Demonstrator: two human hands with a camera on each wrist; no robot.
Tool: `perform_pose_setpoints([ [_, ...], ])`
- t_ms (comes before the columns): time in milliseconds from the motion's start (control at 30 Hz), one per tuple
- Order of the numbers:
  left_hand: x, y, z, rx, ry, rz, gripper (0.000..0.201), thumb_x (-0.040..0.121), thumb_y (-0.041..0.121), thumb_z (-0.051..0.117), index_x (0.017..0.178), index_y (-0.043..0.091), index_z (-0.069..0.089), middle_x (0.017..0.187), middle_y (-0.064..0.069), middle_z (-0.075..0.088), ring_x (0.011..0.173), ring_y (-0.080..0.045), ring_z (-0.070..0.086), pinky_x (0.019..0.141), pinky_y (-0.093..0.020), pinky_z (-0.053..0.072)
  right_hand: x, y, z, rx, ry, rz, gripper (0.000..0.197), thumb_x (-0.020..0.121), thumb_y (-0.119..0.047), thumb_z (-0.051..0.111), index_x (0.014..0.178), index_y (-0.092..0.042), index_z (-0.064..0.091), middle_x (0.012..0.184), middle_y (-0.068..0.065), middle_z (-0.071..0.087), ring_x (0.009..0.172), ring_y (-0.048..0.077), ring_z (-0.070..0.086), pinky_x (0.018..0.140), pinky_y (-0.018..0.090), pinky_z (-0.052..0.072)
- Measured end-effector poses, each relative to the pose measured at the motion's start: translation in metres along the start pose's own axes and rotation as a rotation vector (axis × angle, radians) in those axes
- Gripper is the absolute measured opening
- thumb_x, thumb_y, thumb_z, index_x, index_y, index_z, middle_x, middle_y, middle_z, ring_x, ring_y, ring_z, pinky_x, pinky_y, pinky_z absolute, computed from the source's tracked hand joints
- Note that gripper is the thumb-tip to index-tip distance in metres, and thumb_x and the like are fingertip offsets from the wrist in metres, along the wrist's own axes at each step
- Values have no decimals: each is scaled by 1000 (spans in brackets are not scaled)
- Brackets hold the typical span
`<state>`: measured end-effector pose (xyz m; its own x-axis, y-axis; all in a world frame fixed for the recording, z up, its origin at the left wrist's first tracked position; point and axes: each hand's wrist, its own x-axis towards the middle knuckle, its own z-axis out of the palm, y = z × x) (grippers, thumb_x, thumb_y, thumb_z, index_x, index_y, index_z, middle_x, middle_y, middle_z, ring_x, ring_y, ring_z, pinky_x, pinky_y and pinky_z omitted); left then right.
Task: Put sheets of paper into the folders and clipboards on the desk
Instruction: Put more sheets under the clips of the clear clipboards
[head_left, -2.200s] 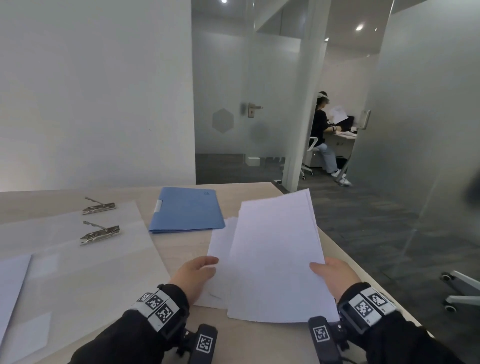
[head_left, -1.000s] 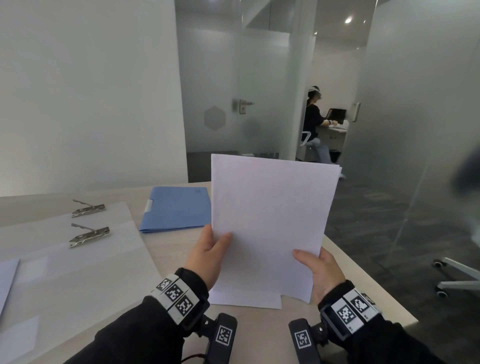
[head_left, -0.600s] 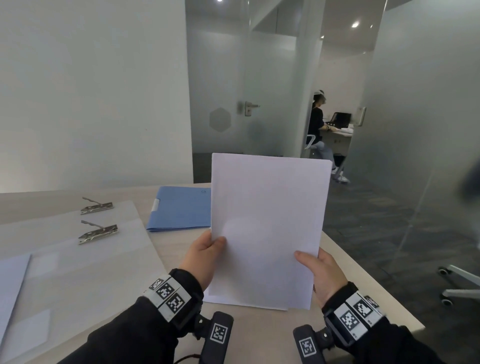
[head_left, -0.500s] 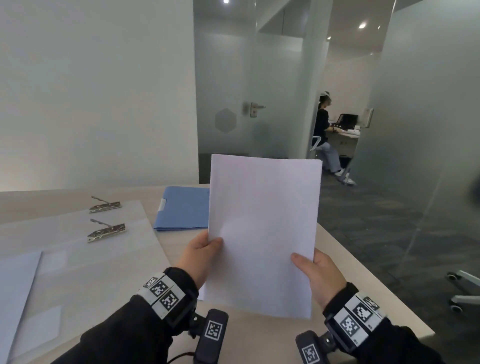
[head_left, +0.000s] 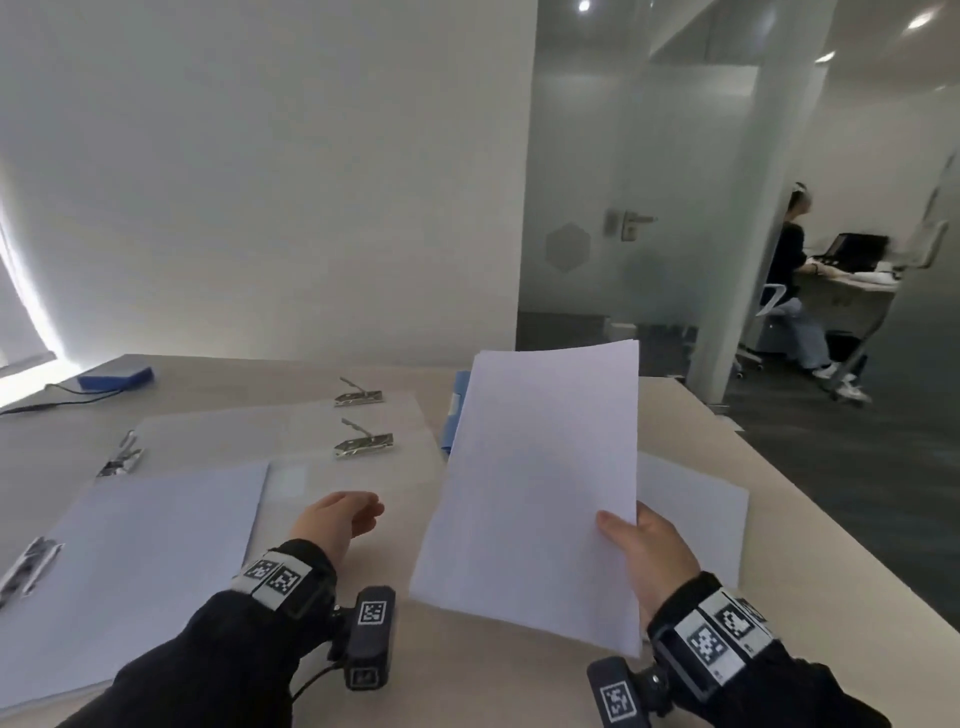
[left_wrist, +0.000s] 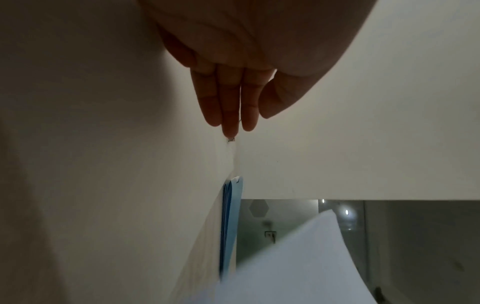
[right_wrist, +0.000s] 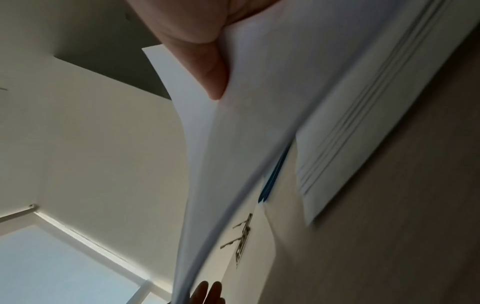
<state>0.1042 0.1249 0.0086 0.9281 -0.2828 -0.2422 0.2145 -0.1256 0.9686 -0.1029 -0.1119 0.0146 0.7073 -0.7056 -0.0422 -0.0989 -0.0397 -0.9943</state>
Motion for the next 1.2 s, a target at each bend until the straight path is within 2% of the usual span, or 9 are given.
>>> perform_pose_setpoints([
  [67,-7,-2,-10,-48,-22,-51,22,96,12,48,109,-1,61,98,-14,66,77,-16,60,50,-20,52,2,0,20,-2,-39,15,17,96,-13,54,97,-20,69,96,9,75,91,31,69,88,46,54],
  [167,-17,-8,-27,-33,-76,-116,35,95,33,48,111,7,66,106,-8,72,84,-18,64,81,-32,38,3,2,50,-4,-118,29,16,95,-16,55,99,-21,70,97,8,75,91,31,70,90,48,54],
  [267,-22,-9,-45,3,-129,-149,36,92,43,50,107,16,68,96,-3,75,80,-20,65,83,-37,38,3,5,82,-11,-190,35,17,95,-14,56,101,-19,70,97,8,76,90,30,71,89,46,54],
  [433,-19,-6,-74,51,-100,-110,23,92,5,52,111,9,64,106,-19,72,95,-39,69,86,-52,55,0,9,126,50,-370,112,18,93,-7,58,106,-8,70,96,11,77,91,33,72,84,44,57],
  [667,7,-19,-107,237,-113,-198,29,82,7,58,109,9,64,101,-22,73,93,-42,70,86,-62,52,11,10,143,22,-447,270,21,93,-9,52,106,0,66,98,17,72,81,31,65,68,32,53],
  [867,15,1,-113,500,-223,-280,27,91,9,56,118,8,59,110,-18,69,90,-36,69,67,-41,57,23,5,139,-84,-521,393,15,89,-10,56,100,-5,63,84,15,69,58,26,64,54,33,56],
  [1000,27,24,-113,717,-72,-179,25,88,23,61,111,15,56,88,-9,63,58,-21,61,47,-26,48,26,8,141,-170,-554,375,7,88,-5,55,91,-9,59,82,15,64,50,21,57,41,24,47],
  [1100,55,35,-107,732,73,-2,37,86,31,63,120,20,55,104,-5,63,87,-23,62,62,-27,47,27,11,143,-184,-542,355,6,87,-4,56,85,-10,57,81,16,61,49,20,53,39,23,46],
  [1200,73,43,-78,440,20,-56,39,91,18,57,130,15,53,112,-6,61,102,-22,61,63,-31,49,26,12,143,-176,-532,353,8,86,-3,56,82,-10,57,78,15,61,48,20,53,38,23,46],
])
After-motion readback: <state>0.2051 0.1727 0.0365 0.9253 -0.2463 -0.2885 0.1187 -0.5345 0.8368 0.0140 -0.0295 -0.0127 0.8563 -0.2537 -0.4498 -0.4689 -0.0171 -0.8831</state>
